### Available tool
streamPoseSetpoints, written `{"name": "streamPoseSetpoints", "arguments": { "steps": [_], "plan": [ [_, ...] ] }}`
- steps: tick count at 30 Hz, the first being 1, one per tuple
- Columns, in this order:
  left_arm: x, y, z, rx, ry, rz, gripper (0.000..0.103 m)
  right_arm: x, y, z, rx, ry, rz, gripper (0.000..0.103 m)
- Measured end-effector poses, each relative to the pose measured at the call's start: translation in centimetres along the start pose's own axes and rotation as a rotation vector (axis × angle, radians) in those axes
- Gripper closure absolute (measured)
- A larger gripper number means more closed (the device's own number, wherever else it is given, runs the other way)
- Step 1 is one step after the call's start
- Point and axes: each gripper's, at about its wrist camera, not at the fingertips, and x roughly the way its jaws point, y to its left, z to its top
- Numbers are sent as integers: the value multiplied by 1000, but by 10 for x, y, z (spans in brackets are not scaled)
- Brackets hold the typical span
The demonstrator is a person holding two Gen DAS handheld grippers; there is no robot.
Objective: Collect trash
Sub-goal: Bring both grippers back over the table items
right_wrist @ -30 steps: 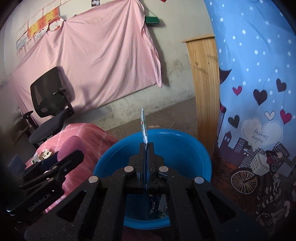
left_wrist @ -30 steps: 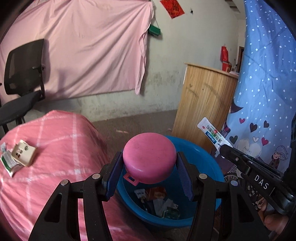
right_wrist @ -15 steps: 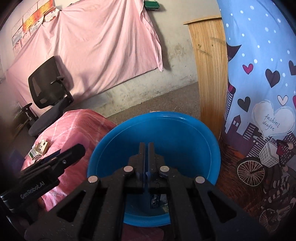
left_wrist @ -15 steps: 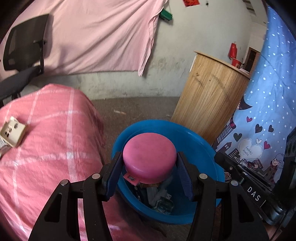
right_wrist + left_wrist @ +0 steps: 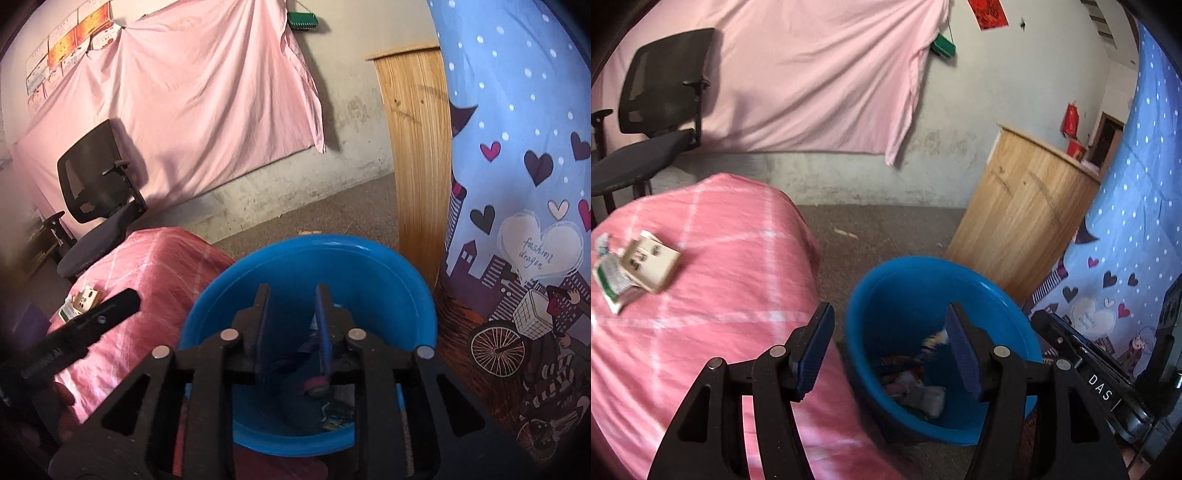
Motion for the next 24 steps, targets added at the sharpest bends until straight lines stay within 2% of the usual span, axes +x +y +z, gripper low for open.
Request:
{"name": "streamPoseSetpoints", "arguments": {
  "steps": [3, 8, 9, 13, 17, 21, 24],
  "plan": [
    [-22, 14, 1, -15, -62, 41, 29, -9, 4, 2, -7, -40, 1, 57],
    [-51, 41, 2, -69, -122, 98, 25, -17, 12, 5, -19, -81, 10, 48],
    [-57, 45, 2, -73, -133, 112, 17, -18, 14, 5, -25, -88, 13, 46],
    [-83, 61, -4, -76, -218, 179, 5, -21, 28, 5, -51, -109, 25, 40],
    [-101, 76, -9, -80, -258, 222, 4, -22, 42, 5, -76, -132, 31, 27],
    [-114, 85, -11, -69, -293, 259, 3, -26, 56, 7, -80, -172, 51, 7],
    [-122, 93, -12, -63, -320, 289, 2, -30, 70, 8, -93, -206, 69, 1]
  ]
}}
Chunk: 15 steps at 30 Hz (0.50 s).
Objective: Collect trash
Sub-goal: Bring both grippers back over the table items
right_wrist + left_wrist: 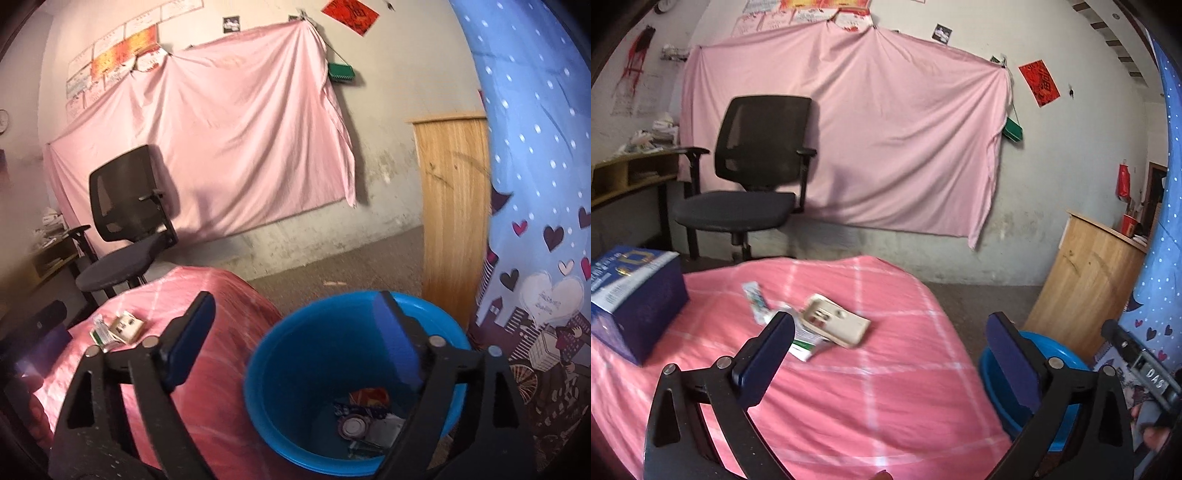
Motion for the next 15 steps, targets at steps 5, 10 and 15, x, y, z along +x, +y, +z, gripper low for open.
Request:
{"name": "streamPoseSetpoints", "arguments": {
  "steps": [5, 10, 15],
  "plan": [
    [-8, 19, 4, 3, -41, 44, 2, -4, 27, 3, -42, -67, 38, 0],
    [-20, 36, 7, 16, -93, 100, 2, -9, 57, 2, -86, -140, 94, 0],
    [-32, 55, 7, 23, -131, 148, 2, -11, 84, -1, -118, -196, 140, 0]
  ]
}}
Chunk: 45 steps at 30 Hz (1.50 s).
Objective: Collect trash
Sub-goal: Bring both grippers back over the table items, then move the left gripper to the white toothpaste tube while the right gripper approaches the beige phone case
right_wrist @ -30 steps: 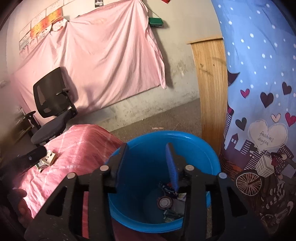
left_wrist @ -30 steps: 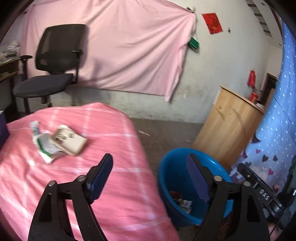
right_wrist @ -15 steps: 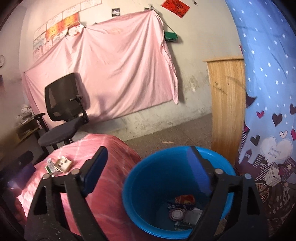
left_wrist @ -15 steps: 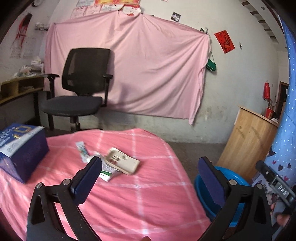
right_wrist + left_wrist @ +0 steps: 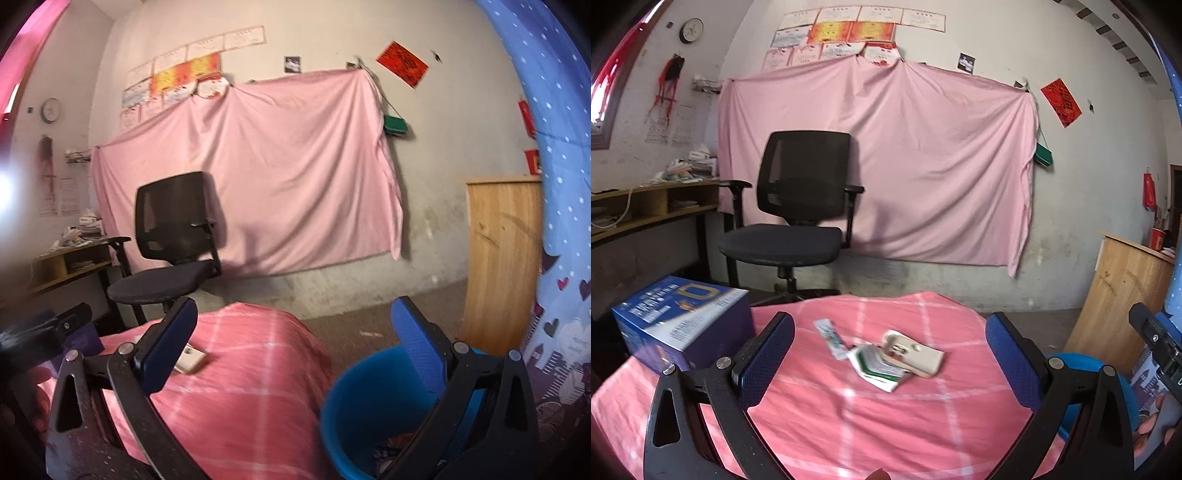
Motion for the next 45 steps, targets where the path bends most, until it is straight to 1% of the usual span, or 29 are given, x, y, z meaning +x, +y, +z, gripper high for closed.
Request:
{"name": "streamPoseSetpoints", "arguments": {
  "steps": [4, 9, 14, 18, 22, 26, 28, 32, 34, 36, 39, 40, 42, 45],
  "plan": [
    [-5, 18, 2, 1, -24, 32, 2, 3, 23, 0, -26, -26, 41, 0],
    [-6, 43, -1, 27, -42, 72, 2, 14, 50, -3, -58, -27, 91, 0],
    [3, 63, -9, 40, -39, 94, 2, 34, 79, -10, -115, -7, 135, 0],
    [17, 77, -16, 38, -26, 100, 2, 52, 97, -20, -145, 30, 161, 0],
    [29, 89, -22, 34, -21, 94, 2, 67, 106, -28, -167, 62, 163, 0],
    [41, 91, -23, 41, -11, 70, 2, 82, 110, -31, -184, 99, 152, 0],
    [49, 90, -24, 45, 2, 55, 2, 88, 110, -32, -190, 115, 143, 0],
    [69, 87, -24, 52, 51, 49, 2, 104, 109, -32, -197, 166, 123, 0],
    [79, 86, -24, 58, 82, 51, 2, 114, 109, -34, -198, 215, 120, 0],
    [89, 86, -24, 52, 107, 51, 2, 122, 108, -37, -195, 251, 117, 15],
    [103, 89, -25, 36, 155, 49, 3, 136, 109, -43, -195, 308, 110, 22],
    [107, 90, -26, 28, 167, 47, 4, 141, 110, -45, -197, 328, 110, 24],
    [115, 93, -25, 18, 190, 45, 7, 148, 111, -48, -195, 357, 114, 31],
    [126, 94, -27, 8, 237, 40, 11, 155, 113, -51, -189, 399, 117, 36]
  ]
}}
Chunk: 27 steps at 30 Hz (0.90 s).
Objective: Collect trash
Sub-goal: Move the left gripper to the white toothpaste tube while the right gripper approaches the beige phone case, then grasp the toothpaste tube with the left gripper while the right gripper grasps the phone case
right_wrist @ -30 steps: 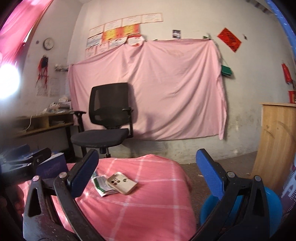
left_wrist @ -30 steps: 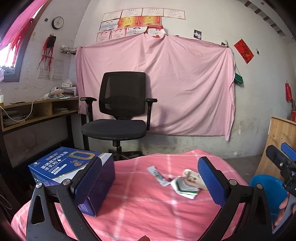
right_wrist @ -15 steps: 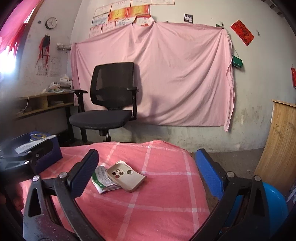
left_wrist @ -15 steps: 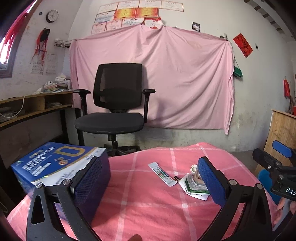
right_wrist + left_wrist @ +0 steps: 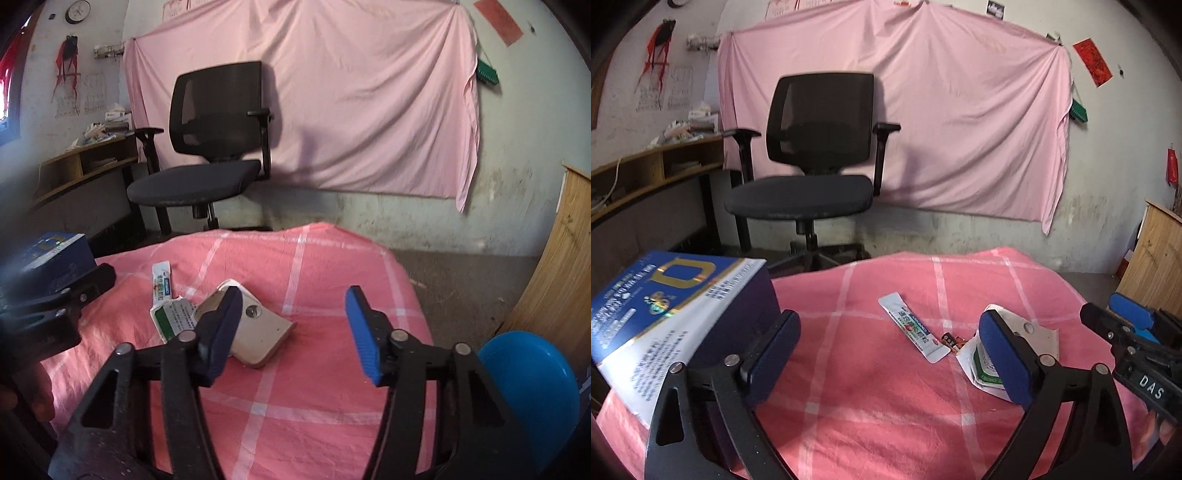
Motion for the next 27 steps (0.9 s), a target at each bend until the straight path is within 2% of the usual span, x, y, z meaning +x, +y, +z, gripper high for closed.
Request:
{"name": "streamPoseSetpoints", "arguments": {
  "steps": [4, 6, 9, 13, 17, 20, 23, 25, 27],
  "plan": [
    [18, 2, 2, -11, 83, -11, 24, 11, -2, -1, 16, 59, 2, 43],
    [30, 3, 1, -18, 136, -5, 27, 18, -4, -1, 29, 91, 5, 47],
    [45, 6, 1, -42, 189, -12, 38, 28, -8, 0, 44, 143, 10, 53],
    [65, 14, -1, -91, 268, -30, 49, 38, -8, -3, 41, 197, 25, 56],
    [69, 15, 0, -106, 277, -55, 50, 47, -5, -4, 28, 240, 35, 59],
    [73, 9, -2, -84, 301, -89, 58, 49, -2, -6, 22, 258, 43, 61],
    [76, 10, -3, -89, 318, -112, 70, 51, -1, -8, 19, 276, 52, 62],
    [78, 11, -4, -105, 329, -137, 83, 52, -2, -9, 25, 285, 60, 64],
    [80, 12, -4, -119, 339, -160, 87, 52, -2, -9, 28, 288, 67, 78]
  ]
}}
